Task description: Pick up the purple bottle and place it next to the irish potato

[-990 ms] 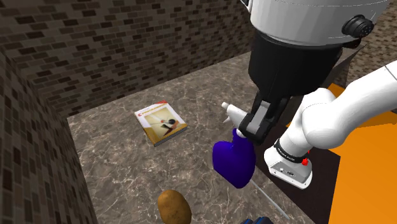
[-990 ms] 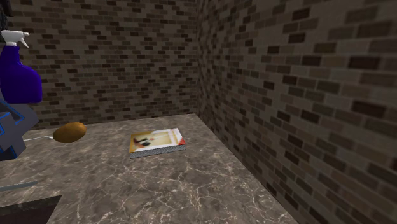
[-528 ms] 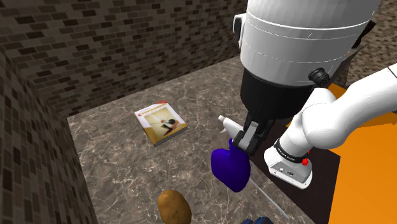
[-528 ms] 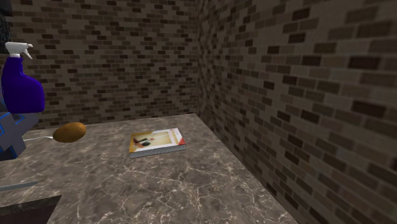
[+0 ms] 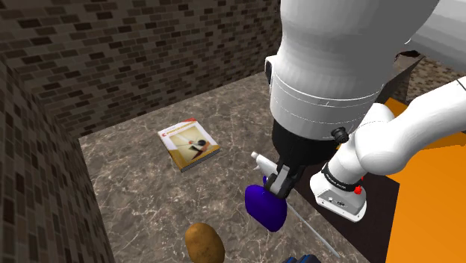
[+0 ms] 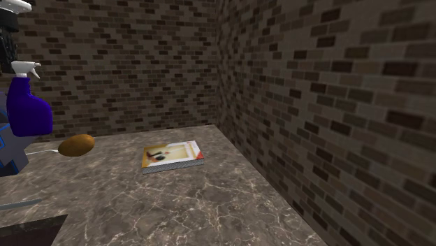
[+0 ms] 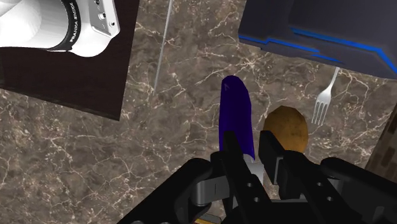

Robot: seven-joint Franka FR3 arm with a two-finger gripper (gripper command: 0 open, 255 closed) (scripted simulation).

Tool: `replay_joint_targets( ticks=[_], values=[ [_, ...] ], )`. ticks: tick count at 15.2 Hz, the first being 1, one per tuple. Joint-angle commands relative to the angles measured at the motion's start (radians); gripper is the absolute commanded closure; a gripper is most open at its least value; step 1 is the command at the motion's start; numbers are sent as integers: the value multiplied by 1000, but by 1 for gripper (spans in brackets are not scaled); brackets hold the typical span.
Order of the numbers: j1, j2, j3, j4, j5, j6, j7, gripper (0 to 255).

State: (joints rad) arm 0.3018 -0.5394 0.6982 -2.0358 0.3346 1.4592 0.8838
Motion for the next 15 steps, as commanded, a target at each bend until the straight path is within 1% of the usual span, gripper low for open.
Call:
replay_joint_targets(
  ticks=[1, 15],
  values=[
    [5, -9, 4, -32, 7, 25, -3, 255],
    [17, -19, 54, -218, 42, 205, -18, 255]
  ],
)
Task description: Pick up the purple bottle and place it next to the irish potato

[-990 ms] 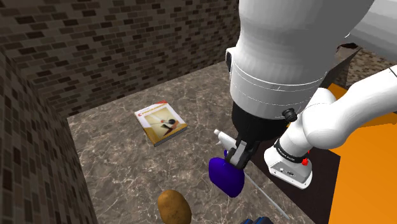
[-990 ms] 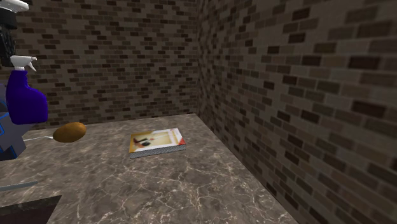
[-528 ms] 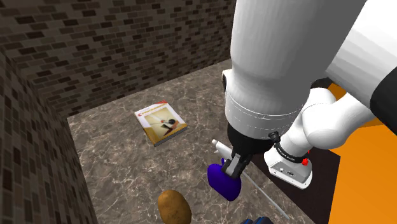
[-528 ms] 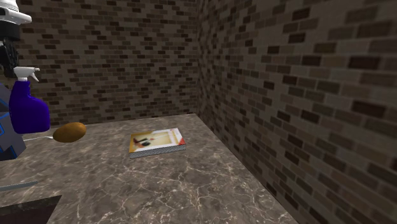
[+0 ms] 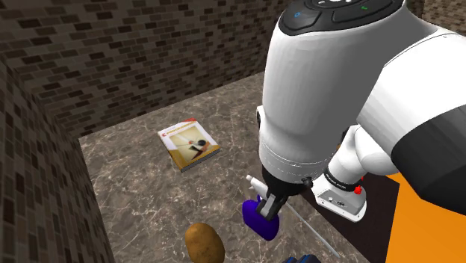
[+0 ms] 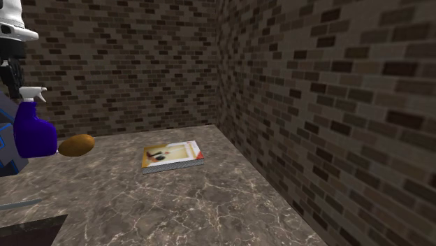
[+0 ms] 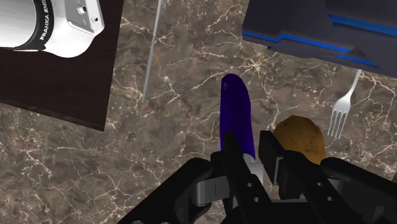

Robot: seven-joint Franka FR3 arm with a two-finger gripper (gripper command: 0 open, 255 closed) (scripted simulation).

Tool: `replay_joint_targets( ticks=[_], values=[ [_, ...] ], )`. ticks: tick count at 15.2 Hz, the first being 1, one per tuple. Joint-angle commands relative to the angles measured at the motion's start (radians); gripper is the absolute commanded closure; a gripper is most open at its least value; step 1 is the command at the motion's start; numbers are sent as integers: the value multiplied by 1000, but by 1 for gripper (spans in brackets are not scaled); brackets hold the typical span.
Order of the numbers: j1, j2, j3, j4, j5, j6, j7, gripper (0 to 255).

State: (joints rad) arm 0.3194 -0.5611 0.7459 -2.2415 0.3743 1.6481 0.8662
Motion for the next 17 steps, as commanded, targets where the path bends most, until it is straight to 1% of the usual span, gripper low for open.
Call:
replay_joint_targets(
  ticks=[1, 10, 11, 17],
  values=[
    [0, 4, 11, -24, 4, 29, -1, 255],
    [-1, 29, 58, -122, 24, 154, -3, 255],
    [-3, 36, 68, -139, 27, 179, -2, 255],
    [-3, 36, 68, -139, 27, 179, -2, 255]
  ],
)
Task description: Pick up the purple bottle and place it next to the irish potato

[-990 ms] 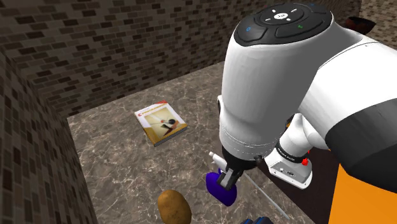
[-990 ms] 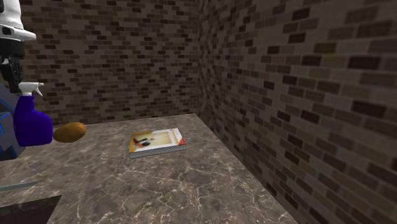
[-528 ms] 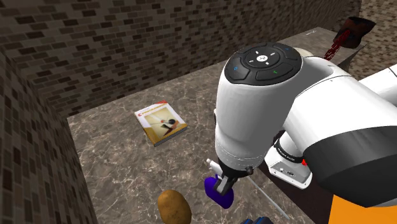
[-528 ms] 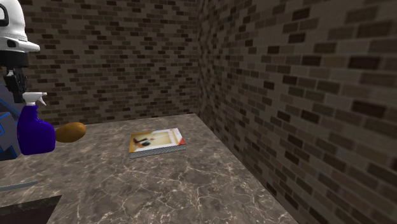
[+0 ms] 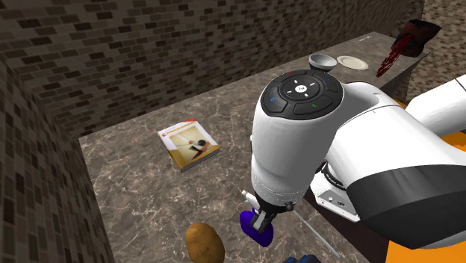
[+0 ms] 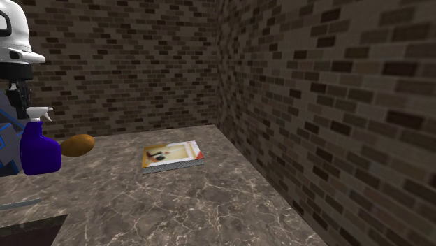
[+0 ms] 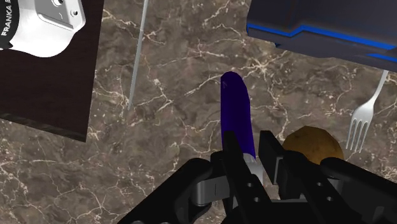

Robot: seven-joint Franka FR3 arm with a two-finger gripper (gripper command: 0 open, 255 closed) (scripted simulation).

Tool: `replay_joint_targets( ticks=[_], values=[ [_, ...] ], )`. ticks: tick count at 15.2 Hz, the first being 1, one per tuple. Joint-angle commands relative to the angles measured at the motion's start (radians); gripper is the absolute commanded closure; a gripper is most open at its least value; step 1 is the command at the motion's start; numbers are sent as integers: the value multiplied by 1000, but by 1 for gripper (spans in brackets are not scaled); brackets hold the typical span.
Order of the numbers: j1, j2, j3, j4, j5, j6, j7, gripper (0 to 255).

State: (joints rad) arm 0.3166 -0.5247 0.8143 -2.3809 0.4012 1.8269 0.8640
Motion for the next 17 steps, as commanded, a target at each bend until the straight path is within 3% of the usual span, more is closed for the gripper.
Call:
replay_joint_targets(
  ticks=[1, 2, 3, 8, 12, 17],
  values=[
    [0, 0, 0, 0, 0, 0, 0, 255],
    [0, 0, 0, 0, 0, 0, 0, 255],
    [0, 0, 0, 0, 0, 0, 0, 0],
    [0, 0, 0, 0, 0, 0, 0, 0],
    [-10, -5, -39, 118, -29, -124, 8, 0],
    [-10, -5, -39, 118, -29, -124, 8, 0]
  ],
)
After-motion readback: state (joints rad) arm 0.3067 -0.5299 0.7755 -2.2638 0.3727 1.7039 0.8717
